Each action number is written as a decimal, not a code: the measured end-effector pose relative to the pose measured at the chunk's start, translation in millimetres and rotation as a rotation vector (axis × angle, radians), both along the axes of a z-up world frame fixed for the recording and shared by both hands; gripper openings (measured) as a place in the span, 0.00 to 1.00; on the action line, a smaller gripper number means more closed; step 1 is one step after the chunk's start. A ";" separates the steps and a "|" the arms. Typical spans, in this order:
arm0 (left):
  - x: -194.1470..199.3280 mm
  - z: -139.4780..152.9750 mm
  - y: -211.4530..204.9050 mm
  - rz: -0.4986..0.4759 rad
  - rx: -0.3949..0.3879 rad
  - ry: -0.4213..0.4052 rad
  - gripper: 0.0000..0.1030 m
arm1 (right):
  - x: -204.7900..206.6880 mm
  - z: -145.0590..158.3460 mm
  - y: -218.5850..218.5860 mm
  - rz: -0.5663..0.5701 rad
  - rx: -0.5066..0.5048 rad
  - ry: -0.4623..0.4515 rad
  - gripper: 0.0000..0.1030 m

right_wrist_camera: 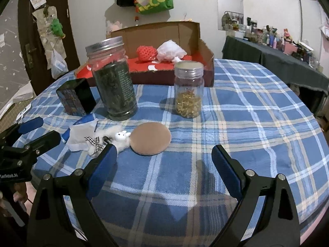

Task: Organize soft objects
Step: 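Withdraw both open tools from the box toward the remaining table items, then grasp the beige round pad with the right tool while the left grasps the blue foam roll, then carry the beige pad and blue roll toward the box with both tools, then lower the right tool's beige pad while the left lowers the blue roll into the box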

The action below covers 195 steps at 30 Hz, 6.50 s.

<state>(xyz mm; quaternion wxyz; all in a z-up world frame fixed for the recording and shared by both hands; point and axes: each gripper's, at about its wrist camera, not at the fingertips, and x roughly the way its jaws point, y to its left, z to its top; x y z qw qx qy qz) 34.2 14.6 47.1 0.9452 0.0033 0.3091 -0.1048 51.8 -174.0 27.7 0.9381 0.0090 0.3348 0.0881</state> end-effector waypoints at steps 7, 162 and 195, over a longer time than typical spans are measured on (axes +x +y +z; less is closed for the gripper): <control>20.2 -4.4 6.9 -0.053 0.018 0.072 1.00 | 21.2 -7.0 3.5 0.053 -0.053 0.077 0.92; 96.9 9.0 100.3 -0.138 0.133 0.156 0.23 | 90.5 15.1 -79.4 0.148 -0.026 0.103 0.26; 158.9 33.3 83.4 -0.366 0.196 0.100 0.17 | 149.1 38.9 -83.0 0.381 -0.049 0.079 0.26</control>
